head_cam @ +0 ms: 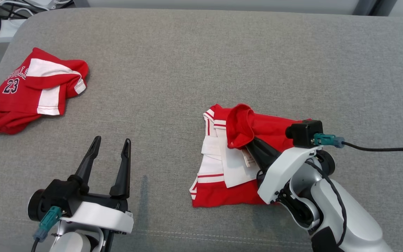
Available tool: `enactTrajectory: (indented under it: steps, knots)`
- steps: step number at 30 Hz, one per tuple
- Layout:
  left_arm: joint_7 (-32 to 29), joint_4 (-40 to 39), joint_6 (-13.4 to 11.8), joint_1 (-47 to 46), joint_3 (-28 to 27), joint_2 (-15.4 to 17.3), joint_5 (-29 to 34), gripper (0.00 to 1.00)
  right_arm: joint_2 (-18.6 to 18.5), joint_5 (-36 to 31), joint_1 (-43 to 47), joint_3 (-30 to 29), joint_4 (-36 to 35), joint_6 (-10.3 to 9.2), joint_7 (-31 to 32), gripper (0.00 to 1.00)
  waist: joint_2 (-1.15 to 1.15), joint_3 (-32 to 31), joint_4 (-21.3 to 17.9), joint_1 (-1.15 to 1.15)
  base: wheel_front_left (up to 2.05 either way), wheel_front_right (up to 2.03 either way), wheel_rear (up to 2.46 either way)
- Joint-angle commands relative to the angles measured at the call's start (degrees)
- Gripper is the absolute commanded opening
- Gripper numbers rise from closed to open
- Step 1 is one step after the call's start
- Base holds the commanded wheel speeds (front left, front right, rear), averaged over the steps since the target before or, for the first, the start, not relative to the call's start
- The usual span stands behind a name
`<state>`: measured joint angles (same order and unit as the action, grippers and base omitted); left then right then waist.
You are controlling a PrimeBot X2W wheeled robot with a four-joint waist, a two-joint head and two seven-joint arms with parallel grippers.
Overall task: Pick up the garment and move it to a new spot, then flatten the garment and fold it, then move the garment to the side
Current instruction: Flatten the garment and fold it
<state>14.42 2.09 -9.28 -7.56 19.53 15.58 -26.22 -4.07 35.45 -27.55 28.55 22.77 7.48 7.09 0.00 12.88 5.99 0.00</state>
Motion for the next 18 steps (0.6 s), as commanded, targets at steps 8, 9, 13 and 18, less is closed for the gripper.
enactTrajectory:
  steps: [8,9,13,18]
  knots:
    - [0.58,0.02,0.81,-3.43,-1.82,0.97,0.75,1.00,1.17,4.80,-3.94,6.46,3.27,0.01,-2.46,1.00,0.00,0.29,0.49,0.00,0.00,0.00,0.00]
    - [0.58,0.14,0.87,-3.52,-1.80,0.94,0.77,1.00,1.17,5.15,-4.13,7.22,3.48,0.01,-2.81,1.00,0.00,0.21,0.46,0.00,0.00,0.00,0.00]
    - [0.58,0.74,1.26,-3.14,-1.83,0.81,0.80,1.00,1.18,8.03,-3.80,12.97,-1.74,0.01,-5.20,1.00,0.00,-0.86,-0.05,0.00,0.00,0.00,0.00]
    - [0.58,0.87,1.16,-2.53,-2.43,1.29,0.82,1.00,-0.52,6.98,-2.14,10.39,-10.62,0.01,-9.46,1.00,0.00,-2.17,-1.26,0.00,0.00,0.00,0.00]
